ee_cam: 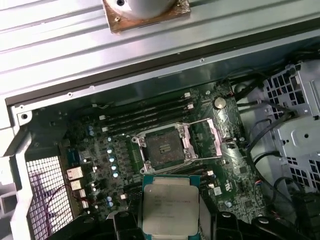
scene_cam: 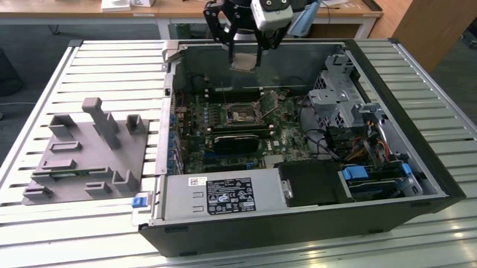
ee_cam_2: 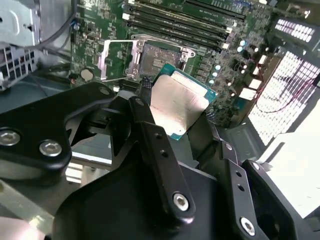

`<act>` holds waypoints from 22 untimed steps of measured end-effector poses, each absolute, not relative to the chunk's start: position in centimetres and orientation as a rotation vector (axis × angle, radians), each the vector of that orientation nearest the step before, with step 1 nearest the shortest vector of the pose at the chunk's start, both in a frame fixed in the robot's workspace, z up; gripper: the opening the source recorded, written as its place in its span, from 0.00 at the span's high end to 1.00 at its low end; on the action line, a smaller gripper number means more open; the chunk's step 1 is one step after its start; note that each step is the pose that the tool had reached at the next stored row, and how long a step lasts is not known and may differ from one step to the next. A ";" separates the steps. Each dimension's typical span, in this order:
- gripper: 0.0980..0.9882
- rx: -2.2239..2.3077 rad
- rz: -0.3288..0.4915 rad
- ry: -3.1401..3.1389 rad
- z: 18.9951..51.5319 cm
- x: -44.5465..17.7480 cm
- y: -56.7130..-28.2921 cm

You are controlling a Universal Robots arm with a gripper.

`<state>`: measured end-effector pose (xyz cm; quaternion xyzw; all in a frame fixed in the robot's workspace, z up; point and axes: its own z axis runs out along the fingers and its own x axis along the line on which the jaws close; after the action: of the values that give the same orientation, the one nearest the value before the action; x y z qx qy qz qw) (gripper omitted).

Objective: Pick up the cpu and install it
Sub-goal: 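Place the cpu into insertion slot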

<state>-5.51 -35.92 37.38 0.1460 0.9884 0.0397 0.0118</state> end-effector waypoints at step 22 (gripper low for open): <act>0.51 0.864 0.117 2.983 37.1 -5.5 -35.8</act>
<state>-5.51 -35.85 37.15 0.2781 0.9597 0.0377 0.0171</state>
